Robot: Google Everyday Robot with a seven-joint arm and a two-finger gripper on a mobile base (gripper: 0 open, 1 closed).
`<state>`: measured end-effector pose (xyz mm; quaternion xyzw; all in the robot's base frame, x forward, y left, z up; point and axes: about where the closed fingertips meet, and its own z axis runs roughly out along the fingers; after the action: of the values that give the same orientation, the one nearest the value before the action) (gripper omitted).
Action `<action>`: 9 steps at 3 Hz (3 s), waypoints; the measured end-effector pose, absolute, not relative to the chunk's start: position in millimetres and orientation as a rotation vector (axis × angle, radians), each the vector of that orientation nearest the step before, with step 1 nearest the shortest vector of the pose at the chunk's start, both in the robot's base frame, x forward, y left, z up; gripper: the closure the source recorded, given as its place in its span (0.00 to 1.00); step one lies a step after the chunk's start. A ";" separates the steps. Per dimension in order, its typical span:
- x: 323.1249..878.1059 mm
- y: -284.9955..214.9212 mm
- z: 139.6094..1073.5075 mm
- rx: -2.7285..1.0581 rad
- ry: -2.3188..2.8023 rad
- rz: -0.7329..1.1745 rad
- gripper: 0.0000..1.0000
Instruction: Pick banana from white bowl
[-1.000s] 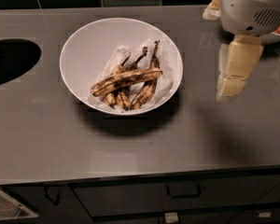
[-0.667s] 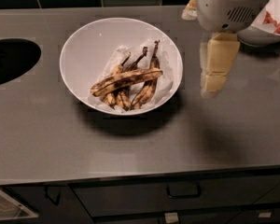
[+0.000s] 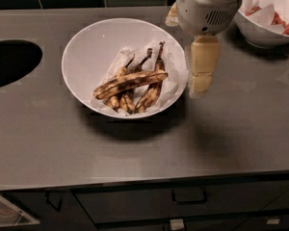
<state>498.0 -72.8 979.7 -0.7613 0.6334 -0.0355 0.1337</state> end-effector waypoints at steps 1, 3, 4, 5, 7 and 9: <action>498.2 -72.6 979.8 -2.208 1.836 -0.103 0.00; 527.8 -40.0 979.0 -2.239 1.702 -0.086 0.00; 542.6 -24.6 968.3 -2.274 1.662 -0.035 0.00; 551.7 -11.8 950.4 -2.304 1.639 0.038 0.00; 556.2 0.2 928.4 -2.325 1.631 0.111 0.14; 555.3 4.0 917.7 -2.329 1.630 0.144 0.30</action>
Offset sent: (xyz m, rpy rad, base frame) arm 0.0239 0.0339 0.0010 0.0034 -0.0308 0.1130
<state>555.3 4.0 917.7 -0.8093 0.5665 0.0502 0.1472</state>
